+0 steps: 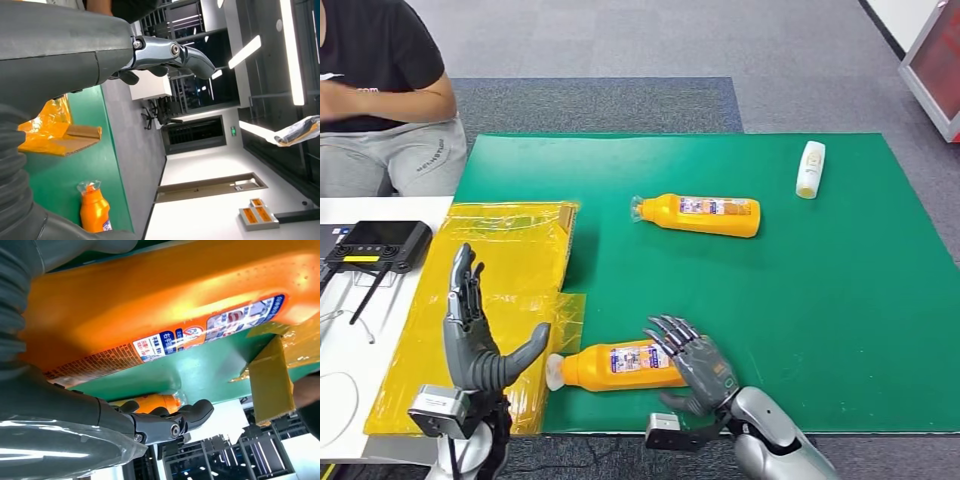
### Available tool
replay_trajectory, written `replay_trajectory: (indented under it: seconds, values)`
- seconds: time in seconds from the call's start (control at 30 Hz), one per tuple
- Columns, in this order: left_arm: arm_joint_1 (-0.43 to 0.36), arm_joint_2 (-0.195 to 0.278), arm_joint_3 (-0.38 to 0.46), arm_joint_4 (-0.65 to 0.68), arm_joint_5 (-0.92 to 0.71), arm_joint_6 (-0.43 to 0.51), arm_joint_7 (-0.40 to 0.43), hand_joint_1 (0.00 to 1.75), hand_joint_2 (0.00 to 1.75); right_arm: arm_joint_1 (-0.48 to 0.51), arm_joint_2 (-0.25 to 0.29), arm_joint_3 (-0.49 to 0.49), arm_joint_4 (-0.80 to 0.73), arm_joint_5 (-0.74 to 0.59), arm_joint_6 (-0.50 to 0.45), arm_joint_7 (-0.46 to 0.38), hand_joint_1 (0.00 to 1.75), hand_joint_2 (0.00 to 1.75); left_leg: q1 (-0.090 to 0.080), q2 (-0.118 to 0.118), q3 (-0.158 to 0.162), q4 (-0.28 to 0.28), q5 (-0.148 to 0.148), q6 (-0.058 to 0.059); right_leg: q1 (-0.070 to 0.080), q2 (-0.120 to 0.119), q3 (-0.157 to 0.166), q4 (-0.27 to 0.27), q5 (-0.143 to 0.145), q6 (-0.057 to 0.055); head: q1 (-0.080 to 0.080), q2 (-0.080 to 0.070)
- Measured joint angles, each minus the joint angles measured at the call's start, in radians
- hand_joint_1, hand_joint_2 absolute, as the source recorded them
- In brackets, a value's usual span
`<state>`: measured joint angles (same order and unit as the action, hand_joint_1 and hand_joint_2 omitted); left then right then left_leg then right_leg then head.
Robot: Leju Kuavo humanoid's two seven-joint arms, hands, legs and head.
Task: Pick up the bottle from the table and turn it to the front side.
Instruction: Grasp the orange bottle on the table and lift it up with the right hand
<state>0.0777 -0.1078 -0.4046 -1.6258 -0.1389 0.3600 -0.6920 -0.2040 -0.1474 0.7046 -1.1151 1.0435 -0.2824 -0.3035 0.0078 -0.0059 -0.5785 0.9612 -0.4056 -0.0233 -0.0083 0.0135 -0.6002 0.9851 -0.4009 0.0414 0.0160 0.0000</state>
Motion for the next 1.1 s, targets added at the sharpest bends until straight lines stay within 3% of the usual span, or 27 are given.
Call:
replay_trajectory:
  seconds: [0.23,0.27,0.37,0.4,0.8,0.97,1.1]
  values:
    - [-0.001,0.0,-0.001,0.0,0.003,0.007,0.0,0.0,1.75,-0.077,0.006,0.047,0.046,0.114,0.092,0.144,0.0,1.75,0.0,0.001,0.002,0.0,0.0,0.0,0.0,0.001,0.001,0.0,0.001,-0.002,0.0,0.0]
    - [-0.001,0.0,-0.002,0.0,0.003,0.011,0.0,0.0,1.75,-0.092,0.006,0.057,0.061,0.139,0.099,0.165,0.19,1.75,0.0,0.002,0.003,0.0,0.0,0.0,0.0,0.001,0.001,0.0,0.001,-0.002,0.0,0.0]
    - [-0.001,0.0,-0.002,0.0,0.003,0.022,0.0,0.0,1.75,-0.142,0.007,0.095,0.11,0.213,0.121,0.22,1.5,1.75,0.0,0.002,0.006,0.0,0.0,-0.001,0.0,0.002,0.003,0.0,0.002,-0.002,0.0,0.0]
    - [-0.001,0.0,-0.002,0.0,0.003,0.024,0.0,0.0,1.75,-0.159,0.007,0.108,0.127,0.231,0.132,0.232,1.75,1.75,0.0,0.002,0.007,0.0,0.0,-0.001,0.0,0.003,0.005,0.0,0.002,-0.002,0.0,0.0]
    - [0.009,0.008,-0.001,-0.001,0.0,0.039,0.0,0.0,1.75,-0.279,0.035,0.196,0.282,0.277,0.161,0.267,1.75,1.75,0.0,0.002,0.019,0.0,0.001,0.001,0.0,0.002,0.012,-0.002,0.001,-0.003,0.0,0.0]
    - [0.017,0.012,0.0,-0.008,0.001,0.041,0.0,0.0,1.75,-0.241,0.042,0.184,0.286,0.224,0.021,0.277,1.75,1.75,0.0,0.002,0.016,0.0,0.003,0.001,0.0,0.002,0.015,-0.002,0.004,-0.001,0.0,0.0]
    - [0.022,0.013,0.002,-0.02,0.003,0.04,0.0,0.0,1.75,-0.167,0.056,0.13,0.251,0.124,-0.107,0.222,1.75,1.75,0.0,0.0,0.013,0.0,0.004,0.001,0.0,0.0,0.014,-0.001,0.004,0.0,0.0,0.0]
